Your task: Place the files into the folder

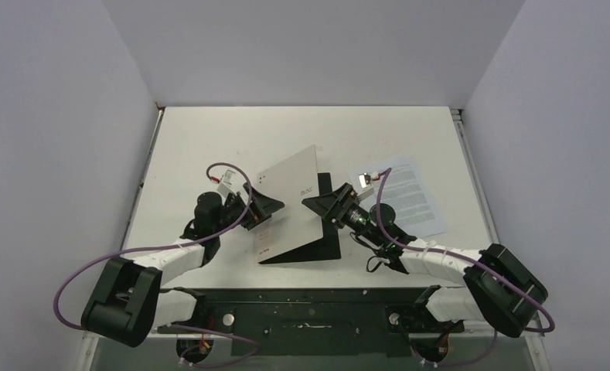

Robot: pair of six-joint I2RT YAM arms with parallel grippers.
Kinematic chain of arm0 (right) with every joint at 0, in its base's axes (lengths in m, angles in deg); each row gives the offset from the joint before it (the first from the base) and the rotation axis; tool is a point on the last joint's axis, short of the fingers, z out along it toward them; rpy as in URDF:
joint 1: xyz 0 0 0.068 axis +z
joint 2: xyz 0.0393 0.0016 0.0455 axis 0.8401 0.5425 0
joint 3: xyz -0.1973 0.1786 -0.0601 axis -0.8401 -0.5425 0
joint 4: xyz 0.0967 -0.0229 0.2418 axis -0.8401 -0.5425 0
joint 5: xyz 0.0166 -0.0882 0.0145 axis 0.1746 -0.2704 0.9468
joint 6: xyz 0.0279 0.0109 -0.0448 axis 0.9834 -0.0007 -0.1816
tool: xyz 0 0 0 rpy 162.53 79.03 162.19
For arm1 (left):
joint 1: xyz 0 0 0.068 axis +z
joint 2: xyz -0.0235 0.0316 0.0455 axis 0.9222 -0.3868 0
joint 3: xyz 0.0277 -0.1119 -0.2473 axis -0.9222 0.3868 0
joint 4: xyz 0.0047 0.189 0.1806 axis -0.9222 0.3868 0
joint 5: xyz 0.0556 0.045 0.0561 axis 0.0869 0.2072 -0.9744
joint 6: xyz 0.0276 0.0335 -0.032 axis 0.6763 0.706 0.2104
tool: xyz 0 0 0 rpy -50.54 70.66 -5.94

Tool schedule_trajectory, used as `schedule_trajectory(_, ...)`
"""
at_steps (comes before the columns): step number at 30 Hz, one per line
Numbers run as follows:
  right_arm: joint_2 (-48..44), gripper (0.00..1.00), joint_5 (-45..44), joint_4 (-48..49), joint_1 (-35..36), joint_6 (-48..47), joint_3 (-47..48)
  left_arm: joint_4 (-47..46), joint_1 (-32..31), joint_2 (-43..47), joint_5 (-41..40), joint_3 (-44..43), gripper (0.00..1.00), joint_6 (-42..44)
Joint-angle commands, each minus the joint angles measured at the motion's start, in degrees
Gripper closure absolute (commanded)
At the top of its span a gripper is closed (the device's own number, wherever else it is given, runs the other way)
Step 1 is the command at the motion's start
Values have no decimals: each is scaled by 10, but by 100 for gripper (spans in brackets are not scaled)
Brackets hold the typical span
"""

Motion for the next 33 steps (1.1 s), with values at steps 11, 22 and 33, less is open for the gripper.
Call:
schedule_trajectory(11,-37,31,-21,-55,13,-64,39,-23,8,24,10,8,4,5)
schedule_trajectory(22,-39,72,-24,-104,19,-96,57,12,8,33,4,-4,4,10)
schedule_trajectory(33,-62,95,-28,-246,21,-199,125,102,8,58,-9,-44,4,31)
